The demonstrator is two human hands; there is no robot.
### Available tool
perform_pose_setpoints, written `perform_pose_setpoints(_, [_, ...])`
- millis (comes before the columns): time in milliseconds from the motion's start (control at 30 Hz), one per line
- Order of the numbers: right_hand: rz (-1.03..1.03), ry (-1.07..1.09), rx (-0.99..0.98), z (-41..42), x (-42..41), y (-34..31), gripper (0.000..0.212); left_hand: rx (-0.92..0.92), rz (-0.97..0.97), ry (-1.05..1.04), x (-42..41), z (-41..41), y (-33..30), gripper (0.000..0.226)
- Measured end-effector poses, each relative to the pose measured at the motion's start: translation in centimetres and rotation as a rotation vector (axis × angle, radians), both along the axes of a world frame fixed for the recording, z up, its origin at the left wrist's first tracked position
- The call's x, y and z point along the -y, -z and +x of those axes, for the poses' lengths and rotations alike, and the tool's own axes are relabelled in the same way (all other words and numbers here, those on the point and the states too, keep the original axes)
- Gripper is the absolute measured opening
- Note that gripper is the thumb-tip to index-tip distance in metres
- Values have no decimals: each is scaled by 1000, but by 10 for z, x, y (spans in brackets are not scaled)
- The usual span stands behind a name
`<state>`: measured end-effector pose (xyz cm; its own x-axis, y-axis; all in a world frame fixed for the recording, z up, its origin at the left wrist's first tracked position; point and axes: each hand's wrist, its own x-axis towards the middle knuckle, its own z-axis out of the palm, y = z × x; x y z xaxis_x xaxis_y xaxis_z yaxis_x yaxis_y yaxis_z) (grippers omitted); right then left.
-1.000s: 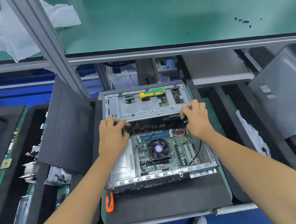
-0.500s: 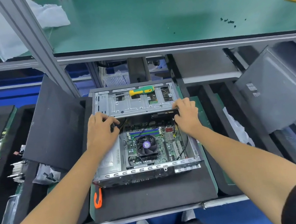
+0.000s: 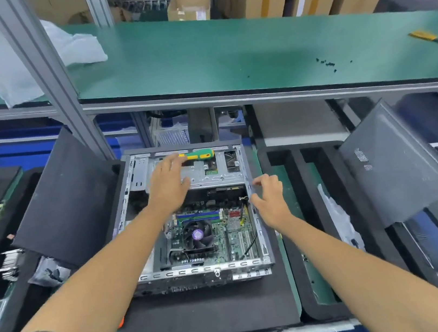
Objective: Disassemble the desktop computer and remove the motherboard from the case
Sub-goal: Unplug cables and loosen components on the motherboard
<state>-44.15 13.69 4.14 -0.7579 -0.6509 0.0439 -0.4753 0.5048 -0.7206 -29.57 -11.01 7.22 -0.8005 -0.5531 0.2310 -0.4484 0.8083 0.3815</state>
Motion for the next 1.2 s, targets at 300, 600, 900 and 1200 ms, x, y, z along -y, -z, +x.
perform_pose_setpoints(300, [156,-103,-240,1,23,-7,27,192,-21,-134,20,-46,-14,52])
perform_pose_setpoints(600, [144,-211,-246,3,40,-11,37,-168,217,-210,-7,-23,6,45])
perform_pose_setpoints(900, [-267,-207,121,6,68,-53,23,-353,480,9,-63,11,11,28])
perform_pose_setpoints(1200, [21,-312,-115,2,81,-61,13,-197,771,108,-65,6,34,22])
